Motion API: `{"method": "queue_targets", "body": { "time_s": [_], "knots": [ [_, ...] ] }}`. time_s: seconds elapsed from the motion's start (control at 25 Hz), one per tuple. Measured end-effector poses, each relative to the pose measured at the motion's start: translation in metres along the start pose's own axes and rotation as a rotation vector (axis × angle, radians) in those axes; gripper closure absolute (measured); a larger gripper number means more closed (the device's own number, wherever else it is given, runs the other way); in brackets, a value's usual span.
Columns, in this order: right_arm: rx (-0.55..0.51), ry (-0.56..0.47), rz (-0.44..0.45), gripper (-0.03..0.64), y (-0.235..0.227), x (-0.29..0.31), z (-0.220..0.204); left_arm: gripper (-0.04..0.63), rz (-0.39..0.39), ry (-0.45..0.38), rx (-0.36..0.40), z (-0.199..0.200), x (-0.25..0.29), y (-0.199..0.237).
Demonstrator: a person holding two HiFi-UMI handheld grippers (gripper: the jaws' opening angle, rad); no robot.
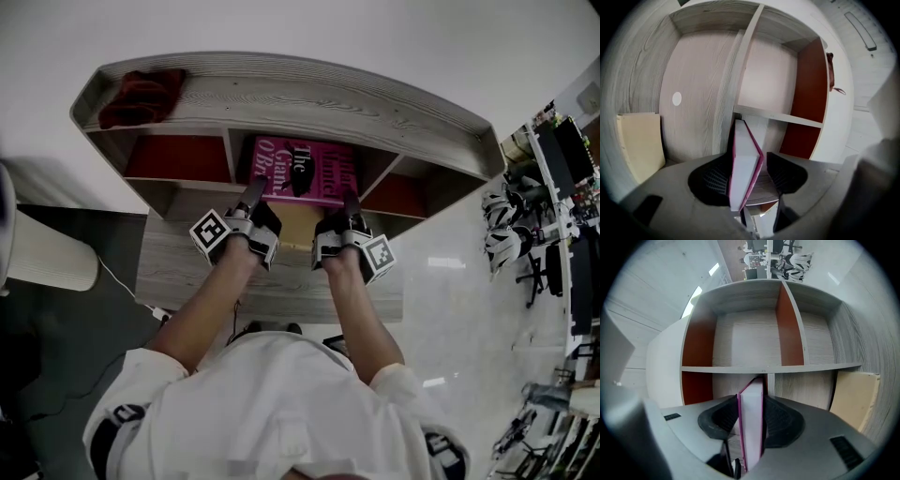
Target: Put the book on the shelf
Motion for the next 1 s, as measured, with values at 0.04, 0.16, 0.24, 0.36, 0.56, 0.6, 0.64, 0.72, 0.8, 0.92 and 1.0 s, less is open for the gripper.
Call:
{"method": "queue_targets", "body": {
  "time_s": [0.04,0.16,0.24,0.36,0.56,0.6,0.64,0.72,0.8,0.92,1.0],
  "knots": [
    [0.003,-0.007,0.002,0.465,0.001,0.000,0.000,0.358,-0.003,0.002,0.000,-0.001,-0.001,-0.003],
    [0.009,-0.023,0.000,0.465,0.001,-0.001,-0.002,0.352,-0.002,-0.003,-0.003,-0.003,-0.008,-0.009],
    [0.013,-0.029,0.001,0.465,0.000,0.000,-0.002,0.350,-0.002,-0.003,-0.002,-0.005,-0.015,-0.011],
    [0.020,-0.036,0.005,0.466,-0.005,0.001,-0.002,0.351,0.004,0.003,-0.001,-0.012,-0.027,-0.011],
    [0.014,-0.043,0.000,0.466,-0.003,0.000,-0.003,0.371,0.012,0.015,-0.010,-0.024,-0.037,-0.011],
    [0.013,-0.042,-0.001,0.466,-0.003,0.000,-0.003,0.384,0.014,0.013,-0.012,-0.024,-0.037,-0.011],
    [0.013,-0.040,0.000,0.466,-0.003,0.000,-0.002,0.401,0.017,0.010,-0.014,-0.024,-0.037,-0.009],
    [0.014,-0.031,0.008,0.466,-0.008,0.001,-0.001,0.423,0.027,0.004,-0.017,-0.023,-0.036,-0.005],
    [0.009,-0.022,0.005,0.466,-0.008,0.000,-0.002,0.443,0.037,-0.002,-0.016,-0.019,-0.035,-0.001],
    [-0.005,-0.001,-0.009,0.465,-0.007,-0.003,-0.004,0.465,0.045,-0.014,-0.018,-0.017,-0.033,0.005],
    [0.003,0.020,0.007,0.465,-0.008,-0.003,-0.004,0.468,0.042,-0.026,-0.022,-0.015,-0.033,0.005]
  ]
}}
Point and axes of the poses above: the fingertips, and each gripper's own axes: x forward along the fingers, y to its left, z out of its top, the point moved 8 cm from there along -x, backward along the fingers, and after that the axes turned 3 degrees about -z, right-handed, at the moved point
